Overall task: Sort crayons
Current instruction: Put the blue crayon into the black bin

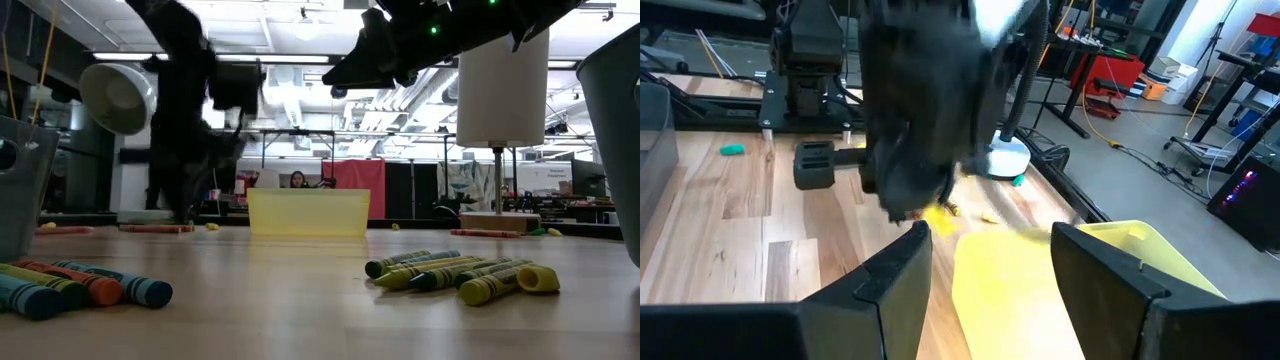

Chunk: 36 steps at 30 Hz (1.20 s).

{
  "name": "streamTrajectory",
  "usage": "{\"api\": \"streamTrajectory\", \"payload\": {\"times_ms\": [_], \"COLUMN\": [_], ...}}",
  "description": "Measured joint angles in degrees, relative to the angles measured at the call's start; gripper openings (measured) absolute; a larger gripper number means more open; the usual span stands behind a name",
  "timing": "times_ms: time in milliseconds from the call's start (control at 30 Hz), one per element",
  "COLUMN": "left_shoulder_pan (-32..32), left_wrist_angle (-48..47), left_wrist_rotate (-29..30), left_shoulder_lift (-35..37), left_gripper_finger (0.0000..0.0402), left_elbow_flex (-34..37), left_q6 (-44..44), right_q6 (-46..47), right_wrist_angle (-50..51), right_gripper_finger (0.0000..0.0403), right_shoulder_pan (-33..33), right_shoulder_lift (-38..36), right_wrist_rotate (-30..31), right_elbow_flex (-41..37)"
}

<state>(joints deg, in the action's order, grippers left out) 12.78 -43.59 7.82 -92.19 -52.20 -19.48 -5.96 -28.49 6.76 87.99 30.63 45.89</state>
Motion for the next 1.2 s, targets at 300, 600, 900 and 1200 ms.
{"api": "streamTrajectory", "payload": {"times_ms": [300,600,900,1200], "left_shoulder_pan": [-7.0,-13.5,-16.6,-16.6], "left_wrist_angle": [20.7,75.4,83.8,83.7], "left_wrist_rotate": [-4.4,-4.6,-4.4,-4.4], "left_shoulder_lift": [18.6,31.8,31.8,31.9], "left_gripper_finger": [0.0000,0.0000,0.0000,0.0000], "left_elbow_flex": [3.5,25.5,29.6,29.6], "left_q6": [8.9,18.8,20.7,20.4], "right_q6": [-0.3,1.2,1.5,2.5], "right_wrist_angle": [0.9,1.0,0.9,1.1], "right_gripper_finger": [0.0199,0.0199,0.0199,0.0199], "right_shoulder_pan": [0.0,0.0,0.0,0.0], "right_shoulder_lift": [0.0,0.0,0.0,0.0], "right_wrist_rotate": [-1.7,-16.5,-17.3,-17.4], "right_elbow_flex": [0.0,0.0,0.0,0.0]}}
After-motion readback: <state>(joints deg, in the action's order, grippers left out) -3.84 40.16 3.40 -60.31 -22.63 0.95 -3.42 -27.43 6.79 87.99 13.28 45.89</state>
